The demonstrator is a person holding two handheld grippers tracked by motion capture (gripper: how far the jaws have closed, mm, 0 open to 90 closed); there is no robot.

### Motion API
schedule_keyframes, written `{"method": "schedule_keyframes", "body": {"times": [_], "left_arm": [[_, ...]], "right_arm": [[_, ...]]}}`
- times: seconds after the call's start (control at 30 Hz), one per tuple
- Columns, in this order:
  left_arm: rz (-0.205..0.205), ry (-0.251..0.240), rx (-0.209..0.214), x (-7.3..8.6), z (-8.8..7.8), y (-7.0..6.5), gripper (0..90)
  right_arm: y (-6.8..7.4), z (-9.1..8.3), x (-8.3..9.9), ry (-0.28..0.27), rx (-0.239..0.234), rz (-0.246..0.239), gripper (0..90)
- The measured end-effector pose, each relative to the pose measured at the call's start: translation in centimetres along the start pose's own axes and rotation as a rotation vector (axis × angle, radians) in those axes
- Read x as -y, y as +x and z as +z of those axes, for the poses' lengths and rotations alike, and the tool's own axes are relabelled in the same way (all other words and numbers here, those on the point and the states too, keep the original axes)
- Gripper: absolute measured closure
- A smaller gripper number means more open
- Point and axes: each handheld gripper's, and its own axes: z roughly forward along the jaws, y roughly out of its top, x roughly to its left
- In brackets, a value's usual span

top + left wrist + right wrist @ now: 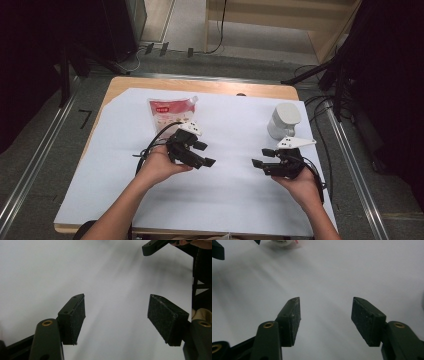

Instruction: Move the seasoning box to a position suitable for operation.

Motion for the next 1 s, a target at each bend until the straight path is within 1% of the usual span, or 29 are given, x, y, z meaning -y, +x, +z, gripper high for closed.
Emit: {"method": "schedule_keyframes", "body": {"times": [0.03, 0.07, 0.1, 0.13, 0.2, 0.27, 0.33, 0.37, 0.4, 0.47, 0.53, 0.67, 0.7, 0.73, 0.8, 0.83, 0.9, 1.0], "left_arm": [[0.000, 0.002, -0.003, 0.0, 0.0, 0.0, 32.0], [0.009, 0.003, -0.006, -0.1, 0.0, 0.0, 32.0], [0.008, -0.004, -0.003, -0.1, 0.0, 0.0, 32.1], [0.018, -0.007, 0.001, -0.1, 0.1, 0.0, 32.3], [0.024, 0.004, -0.008, -0.2, 0.1, 0.0, 32.3], [0.020, 0.004, -0.002, -0.1, 0.2, 0.0, 32.5], [0.023, 0.008, -0.008, -0.1, 0.1, 0.0, 32.5], [0.023, 0.007, -0.008, -0.1, 0.1, 0.1, 32.6], [0.024, 0.010, -0.015, -0.1, 0.1, 0.0, 32.5], [0.029, -0.003, -0.013, -0.1, 0.0, 0.0, 32.5], [0.035, -0.006, -0.012, -0.1, 0.0, 0.0, 32.5], [0.029, -0.011, -0.010, -0.1, -0.1, 0.1, 32.5], [0.028, -0.007, -0.011, 0.0, -0.2, 0.0, 32.5], [0.035, 0.000, -0.014, 0.0, -0.2, 0.0, 32.5], [0.034, -0.007, -0.015, 0.0, -0.2, 0.0, 32.5], [0.034, -0.007, -0.017, 0.0, -0.3, -0.1, 32.5], [0.039, -0.009, -0.018, 0.0, -0.3, -0.1, 32.5], [0.039, -0.007, -0.020, 0.0, -0.4, 0.0, 32.5]], "right_arm": [[0.0, 0.1, 0.0, -0.001, 0.004, 0.002, 41.8], [-0.1, 0.1, 0.0, -0.001, -0.002, 0.005, 42.2], [-0.2, 0.1, 0.0, 0.002, -0.005, 0.008, 42.4], [-0.2, 0.0, 0.0, 0.001, -0.007, 0.013, 42.4], [-0.2, -0.1, 0.0, -0.004, -0.004, 0.019, 43.2], [-0.2, -0.3, 0.1, -0.010, -0.005, 0.018, 43.7], [-0.1, -0.4, 0.1, -0.012, 0.010, 0.015, 44.3], [-0.1, -0.5, 0.2, -0.014, 0.006, 0.015, 45.9], [0.0, -0.6, 0.2, -0.013, 0.009, 0.023, 46.2], [-0.1, -0.6, 0.2, -0.014, 0.010, 0.035, 46.7], [-0.1, -0.5, 0.2, -0.013, 0.014, 0.047, 47.3], [-0.1, -0.4, 0.3, -0.007, 0.028, 0.032, 47.0], [0.0, -0.5, 0.3, -0.010, 0.029, 0.025, 45.9], [0.0, -0.6, 0.3, -0.019, 0.035, 0.014, 44.6], [-0.2, -0.8, 0.3, -0.038, 0.043, -0.006, 42.7], [-0.3, -0.8, 0.3, -0.043, 0.041, -0.005, 42.5], [-0.5, -1.0, 0.4, -0.042, 0.043, 0.023, 42.4], [-0.9, -1.3, 0.4, -0.045, 0.050, 0.038, 42.8]]}}
